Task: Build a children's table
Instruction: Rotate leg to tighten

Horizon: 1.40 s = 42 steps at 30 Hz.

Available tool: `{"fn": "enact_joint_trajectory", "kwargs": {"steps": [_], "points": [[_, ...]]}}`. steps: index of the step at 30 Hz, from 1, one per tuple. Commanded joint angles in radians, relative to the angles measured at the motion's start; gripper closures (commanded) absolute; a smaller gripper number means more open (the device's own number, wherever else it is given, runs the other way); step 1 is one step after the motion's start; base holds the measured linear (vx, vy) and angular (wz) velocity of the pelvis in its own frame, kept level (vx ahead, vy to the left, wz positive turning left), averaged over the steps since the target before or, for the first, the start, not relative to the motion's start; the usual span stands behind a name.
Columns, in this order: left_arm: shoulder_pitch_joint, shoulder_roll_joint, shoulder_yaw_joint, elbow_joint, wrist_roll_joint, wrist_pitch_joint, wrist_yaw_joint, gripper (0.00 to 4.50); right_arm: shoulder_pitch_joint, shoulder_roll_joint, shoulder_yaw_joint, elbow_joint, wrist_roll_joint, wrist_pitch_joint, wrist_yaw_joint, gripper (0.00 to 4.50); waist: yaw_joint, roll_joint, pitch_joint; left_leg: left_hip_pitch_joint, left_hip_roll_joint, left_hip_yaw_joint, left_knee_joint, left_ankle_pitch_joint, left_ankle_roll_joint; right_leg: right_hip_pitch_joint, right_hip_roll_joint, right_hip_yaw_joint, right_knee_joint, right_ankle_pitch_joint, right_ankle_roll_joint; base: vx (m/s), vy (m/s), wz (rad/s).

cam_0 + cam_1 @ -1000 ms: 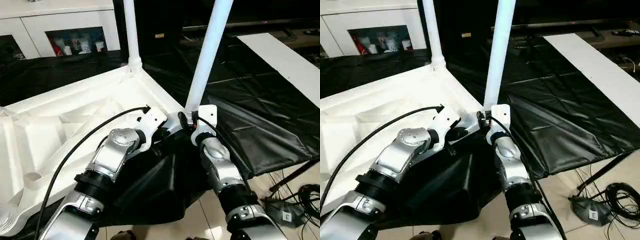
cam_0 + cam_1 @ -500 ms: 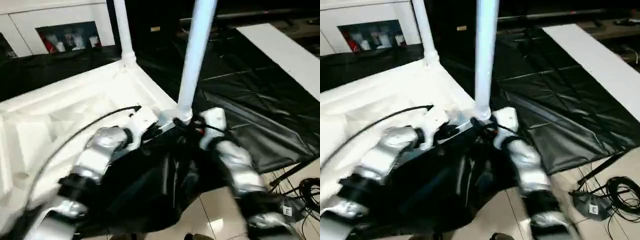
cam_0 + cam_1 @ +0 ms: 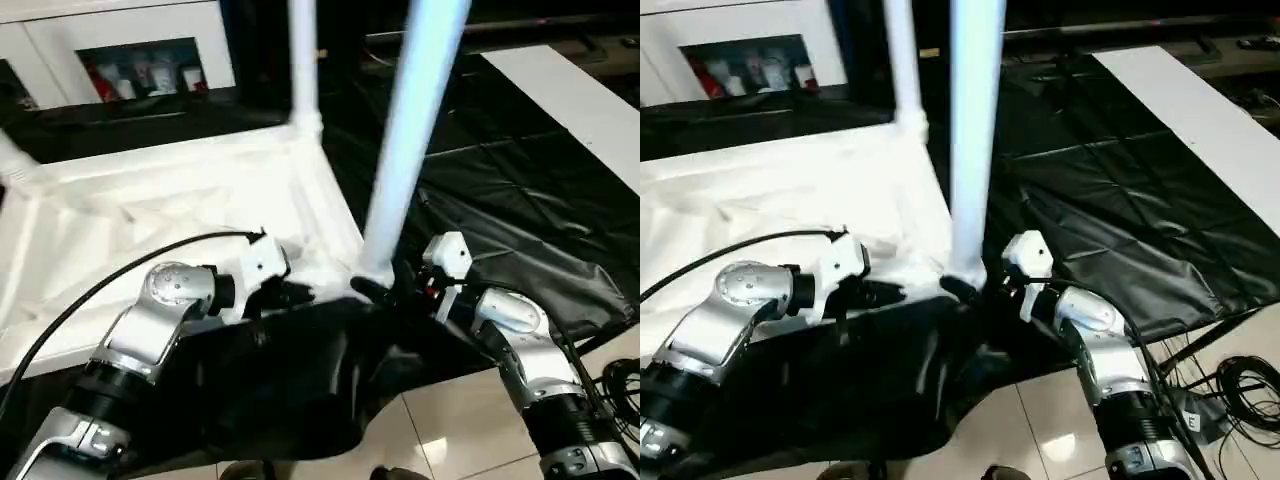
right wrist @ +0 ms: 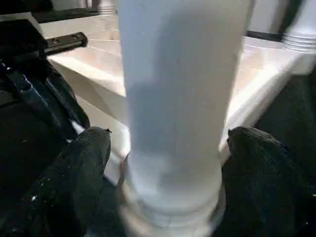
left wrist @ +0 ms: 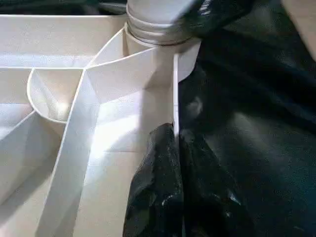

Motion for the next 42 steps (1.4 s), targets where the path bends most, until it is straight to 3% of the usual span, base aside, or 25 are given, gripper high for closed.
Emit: {"fn": "enact_joint_trajectory", "kwargs": {"steps": [1,5,11,17,26,32,34,35,38,40,42], "points": [[0.021,-0.003,-0.041,0.001,-0.014,0.011,-0.044,4.5,-0.016,-0.01,0.015,0.011,-0.011,-0.005,0.022,0.38,-0.003,-0.005,-0.053,0.032,0.043,-0.01,-0.05,-0.14,0.113,0.04,-0.054,0.036,-0.054,0.014,-0.281,0.0,0.0,0.0],[0.023,0.001,-0.04,-0.004,-0.014,0.013,-0.041,4.5,-0.022,-0.011,0.013,0.031,-0.014,-0.013,0.026,0.72,-0.001,-0.011,-0.056,0.03,0.04,-0.009,-0.047,-0.129,0.114,0.042,-0.056,0.038,-0.052,0.019,-0.272,0.0,0.0,0.0],[0.022,0.006,-0.037,0.005,-0.007,0.011,-0.039,4.5,-0.024,-0.02,0.018,0.047,-0.027,-0.041,0.031,1.18,0.0,-0.009,-0.061,0.028,0.038,-0.009,-0.04,-0.088,0.136,0.044,-0.054,0.035,-0.045,0.083,-0.277,0.0,0.0,0.0],[0.021,0.005,-0.039,0.009,-0.004,0.006,-0.038,4.5,-0.022,-0.026,0.023,0.057,-0.038,-0.059,0.033,1.77,0.001,-0.008,-0.061,0.028,0.039,-0.009,-0.039,-0.11,0.131,0.043,-0.054,0.035,-0.046,0.046,-0.28,0.0,0.0,0.0],[0.007,-0.018,-0.039,0.037,0.021,0.012,0.017,4.5,-0.016,0.024,0.002,0.091,-0.049,-0.079,-0.068,1.92,-0.001,-0.007,-0.062,0.027,0.038,-0.009,-0.038,-0.13,0.115,0.043,-0.054,0.038,-0.046,0.024,-0.281,0.0,0.0,0.0],[-0.021,-0.09,-0.04,0.092,0.066,0.044,0.15,4.5,-0.003,0.13,-0.026,0.116,-0.092,-0.05,-0.305,1.93,-0.005,-0.007,-0.058,0.03,0.039,-0.013,-0.049,-0.199,0.057,0.037,-0.057,0.039,-0.06,-0.117,-0.251,0.0,0.0,0.0],[-0.041,-0.132,-0.045,0.121,0.095,0.076,0.23,4.5,0.0,0.197,-0.03,0.116,-0.107,-0.015,-0.424,1.94,-0.009,-0.004,-0.054,0.031,0.039,-0.011,-0.052,-0.22,0.051,0.03,-0.056,0.042,-0.064,-0.137,-0.239,0.0,0.0,0.0],[-0.06,-0.168,-0.041,0.15,0.116,0.101,0.306,4.5,-0.003,0.244,-0.03,0.12,-0.12,0.018,-0.51,1.94,-0.011,-0.005,-0.05,0.033,0.039,-0.013,-0.058,-0.248,0.027,0.029,-0.055,0.042,-0.069,-0.183,-0.227,0.0,0.0,0.0],[-0.098,-0.244,-0.012,0.207,0.133,0.16,0.44,4.5,-0.032,0.314,-0.016,0.154,-0.161,0.051,-0.629,1.94,-0.011,-0.005,-0.043,0.039,0.038,-0.014,-0.064,-0.305,0.0,0.022,-0.057,0.043,-0.08,-0.27,-0.204,0.0,0.0,0.0],[-0.107,-0.264,-0.008,0.217,0.134,0.182,0.463,4.5,-0.046,0.334,-0.011,0.168,-0.172,0.057,-0.657,1.94,-0.011,-0.009,-0.041,0.043,0.035,-0.019,-0.068,-0.377,-0.023,0.019,-0.062,0.044,-0.091,-0.388,-0.16,0.0,0.0,0.0],[-0.112,-0.28,-0.007,0.221,0.137,0.191,0.477,4.5,-0.061,0.355,-0.015,0.186,-0.173,0.074,-0.689,1.94,-0.013,-0.01,-0.039,0.04,0.035,-0.022,-0.072,-0.388,-0.023,0.017,-0.062,0.045,-0.095,-0.404,-0.139,0.0,0.0,0.0]]}}
